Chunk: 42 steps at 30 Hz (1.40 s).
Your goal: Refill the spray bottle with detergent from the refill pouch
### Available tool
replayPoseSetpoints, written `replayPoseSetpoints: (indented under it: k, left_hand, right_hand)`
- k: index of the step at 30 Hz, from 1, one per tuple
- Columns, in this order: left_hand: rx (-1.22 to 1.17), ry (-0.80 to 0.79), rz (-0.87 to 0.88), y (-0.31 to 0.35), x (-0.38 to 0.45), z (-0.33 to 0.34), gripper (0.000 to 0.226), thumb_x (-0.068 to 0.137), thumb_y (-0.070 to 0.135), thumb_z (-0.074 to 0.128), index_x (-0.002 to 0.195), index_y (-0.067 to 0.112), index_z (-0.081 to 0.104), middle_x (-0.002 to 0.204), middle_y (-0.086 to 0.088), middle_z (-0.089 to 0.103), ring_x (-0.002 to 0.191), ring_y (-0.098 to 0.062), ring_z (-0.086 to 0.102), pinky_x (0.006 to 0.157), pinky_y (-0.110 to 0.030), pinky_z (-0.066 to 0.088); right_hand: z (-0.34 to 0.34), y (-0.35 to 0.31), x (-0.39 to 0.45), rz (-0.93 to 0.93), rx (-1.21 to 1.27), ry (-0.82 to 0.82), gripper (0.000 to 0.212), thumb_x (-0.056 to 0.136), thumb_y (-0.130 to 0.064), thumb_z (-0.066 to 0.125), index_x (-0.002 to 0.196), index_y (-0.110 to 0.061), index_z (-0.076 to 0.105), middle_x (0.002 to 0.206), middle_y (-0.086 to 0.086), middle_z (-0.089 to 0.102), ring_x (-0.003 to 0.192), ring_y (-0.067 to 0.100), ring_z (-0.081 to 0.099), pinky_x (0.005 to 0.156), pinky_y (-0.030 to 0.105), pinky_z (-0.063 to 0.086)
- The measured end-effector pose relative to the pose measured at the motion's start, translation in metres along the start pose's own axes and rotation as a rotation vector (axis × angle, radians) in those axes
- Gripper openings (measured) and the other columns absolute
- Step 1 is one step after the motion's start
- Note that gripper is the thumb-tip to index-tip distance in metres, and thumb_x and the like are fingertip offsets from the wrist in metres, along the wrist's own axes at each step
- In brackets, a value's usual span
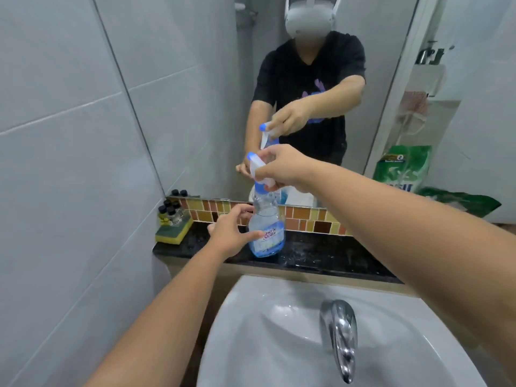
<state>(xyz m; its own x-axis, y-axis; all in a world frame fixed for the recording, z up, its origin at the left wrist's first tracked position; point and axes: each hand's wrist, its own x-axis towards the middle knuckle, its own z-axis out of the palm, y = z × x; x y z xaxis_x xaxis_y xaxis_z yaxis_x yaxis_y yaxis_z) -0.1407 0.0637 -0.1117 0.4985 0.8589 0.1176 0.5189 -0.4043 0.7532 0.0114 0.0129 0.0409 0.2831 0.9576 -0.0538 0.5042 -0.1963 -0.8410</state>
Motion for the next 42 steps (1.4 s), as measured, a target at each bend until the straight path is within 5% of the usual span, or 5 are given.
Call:
replayPoseSetpoints:
  k: [10, 19, 25, 37, 42]
  left_hand:
    - [-0.043, -0.004, -0.059, -0.084, 0.021, -0.082, 0.061, 0.075, 0.021, 0.084, 0.121, 0.037, 0.047, 0.12, 0.008, 0.058, 0.121, -0.016, 0.052, 0.11, -0.045, 0.04]
    - [-0.017, -0.021, -0.108, -0.12, 0.045, -0.108, 0.059, 0.082, 0.013, 0.078, 0.131, 0.027, 0.048, 0.118, 0.008, 0.058, 0.127, -0.019, 0.048, 0.112, -0.042, 0.035]
    - [-0.064, -0.033, -0.095, -0.12, 0.053, -0.109, 0.058, 0.08, 0.01, 0.079, 0.123, 0.034, 0.047, 0.114, 0.012, 0.058, 0.127, -0.017, 0.048, 0.111, -0.046, 0.037]
    - [-0.029, 0.011, -0.079, -0.123, 0.048, -0.102, 0.06, 0.079, 0.018, 0.081, 0.119, 0.042, 0.044, 0.116, 0.017, 0.057, 0.132, -0.022, 0.041, 0.112, -0.049, 0.035]
    - [-0.053, 0.244, -0.098, -0.1, 0.032, -0.096, 0.061, 0.075, 0.026, 0.084, 0.127, 0.029, 0.053, 0.129, 0.002, 0.059, 0.125, -0.02, 0.049, 0.105, -0.046, 0.043]
  right_hand:
    - [0.087, -0.044, 0.035, 0.027, 0.388, -0.153, 0.065, 0.079, -0.001, 0.076, 0.135, -0.01, 0.045, 0.124, 0.017, 0.054, 0.098, 0.029, 0.064, 0.064, 0.029, 0.061]
    - [0.133, -0.051, 0.069, 0.067, 0.502, -0.132, 0.076, 0.077, -0.004, 0.08, 0.14, -0.015, 0.038, 0.127, 0.016, 0.054, 0.087, 0.027, 0.064, 0.082, 0.041, 0.061]
    - [0.139, -0.047, 0.079, 0.085, 0.62, -0.069, 0.071, 0.078, -0.001, 0.078, 0.137, -0.012, 0.04, 0.138, 0.016, 0.045, 0.086, 0.026, 0.062, 0.075, 0.036, 0.06]
    - [0.138, -0.037, 0.074, 0.081, 0.611, -0.06, 0.073, 0.079, -0.017, 0.081, 0.139, -0.011, 0.039, 0.135, 0.01, 0.049, 0.097, 0.024, 0.066, 0.079, 0.03, 0.06]
    - [0.122, -0.026, 0.055, 0.015, 0.493, -0.046, 0.067, 0.08, -0.023, 0.08, 0.135, -0.019, 0.041, 0.111, -0.001, 0.055, 0.098, 0.021, 0.067, 0.087, 0.035, 0.058]
